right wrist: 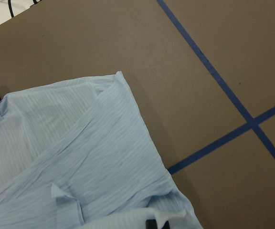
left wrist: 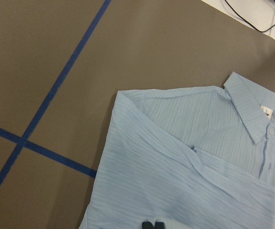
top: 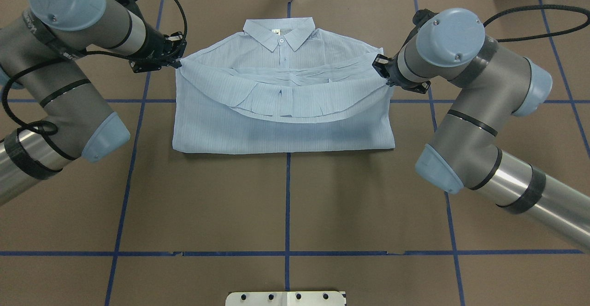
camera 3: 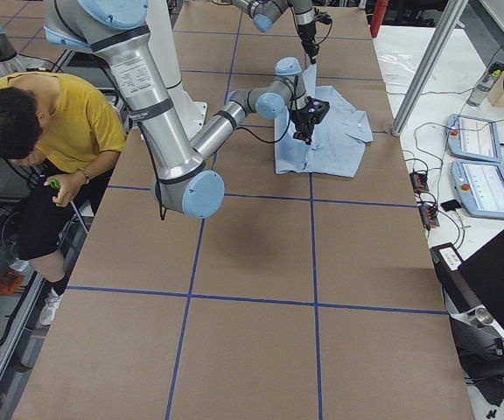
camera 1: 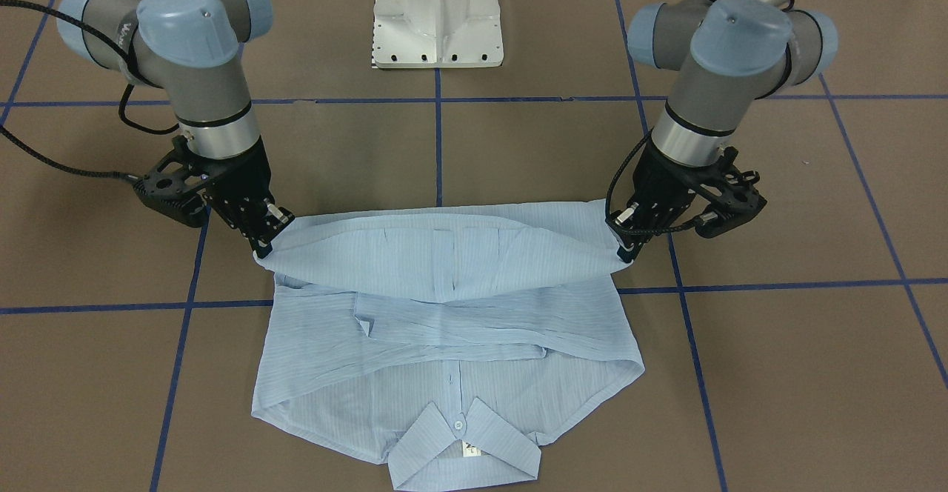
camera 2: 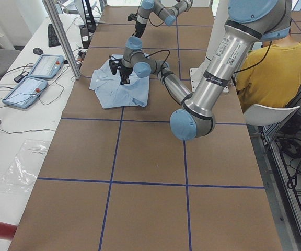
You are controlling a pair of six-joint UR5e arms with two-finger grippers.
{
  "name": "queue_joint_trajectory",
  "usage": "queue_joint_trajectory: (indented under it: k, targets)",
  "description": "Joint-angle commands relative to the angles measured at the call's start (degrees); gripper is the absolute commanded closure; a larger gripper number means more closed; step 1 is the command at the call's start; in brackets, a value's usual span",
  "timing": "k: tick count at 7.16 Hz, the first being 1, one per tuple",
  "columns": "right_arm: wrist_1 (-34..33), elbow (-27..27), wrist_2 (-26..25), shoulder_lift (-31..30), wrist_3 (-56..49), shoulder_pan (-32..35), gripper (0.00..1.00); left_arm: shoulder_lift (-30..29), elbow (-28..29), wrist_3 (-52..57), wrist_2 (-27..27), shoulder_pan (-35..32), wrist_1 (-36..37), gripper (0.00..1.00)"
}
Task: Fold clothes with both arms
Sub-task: 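Lift the hem with both grippers and fold it toward the collar, then lay the hem down near the collar with both grippers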
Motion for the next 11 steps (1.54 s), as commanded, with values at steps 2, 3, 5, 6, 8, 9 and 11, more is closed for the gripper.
queue_joint_trajectory:
  k: [2, 3, 5, 6, 8, 9, 11]
  targets:
    - [2.0, -10.4, 0.0, 5.3, -2.3, 1.4, 1.00, -3.1, 11.3, -0.1, -0.4, -0.6, -7.7, 1.00]
    - [8.8, -16.2, -0.1, 6.2, -2.2, 1.7, 1.00, -3.4, 15.3, -0.1, -0.3, -0.7, -12.6, 1.00]
    - [12.8, -23.4, -0.1, 9.2, -2.2, 2.6, 1.00, -4.9, 21.9, -0.2, 1.2, -0.7, -18.8, 1.00]
    - [12.8, -27.7, -0.2, 11.8, -2.3, 2.8, 1.00, -5.0, 22.2, -0.1, 1.7, -0.7, -18.9, 1.00]
    - [14.1, -30.6, -0.1, 12.9, -2.4, 4.3, 1.00, -5.2, 22.6, 0.0, 4.1, -0.7, -19.7, 1.00]
    - [15.9, -32.6, -0.1, 13.3, -2.4, 4.3, 1.00, -5.3, 22.6, 0.0, 4.1, -0.7, -19.8, 1.00]
    - [15.9, -33.8, 0.0, 14.3, -2.3, 4.5, 1.00, -5.7, 26.7, 0.0, 4.3, -0.7, -24.2, 1.00]
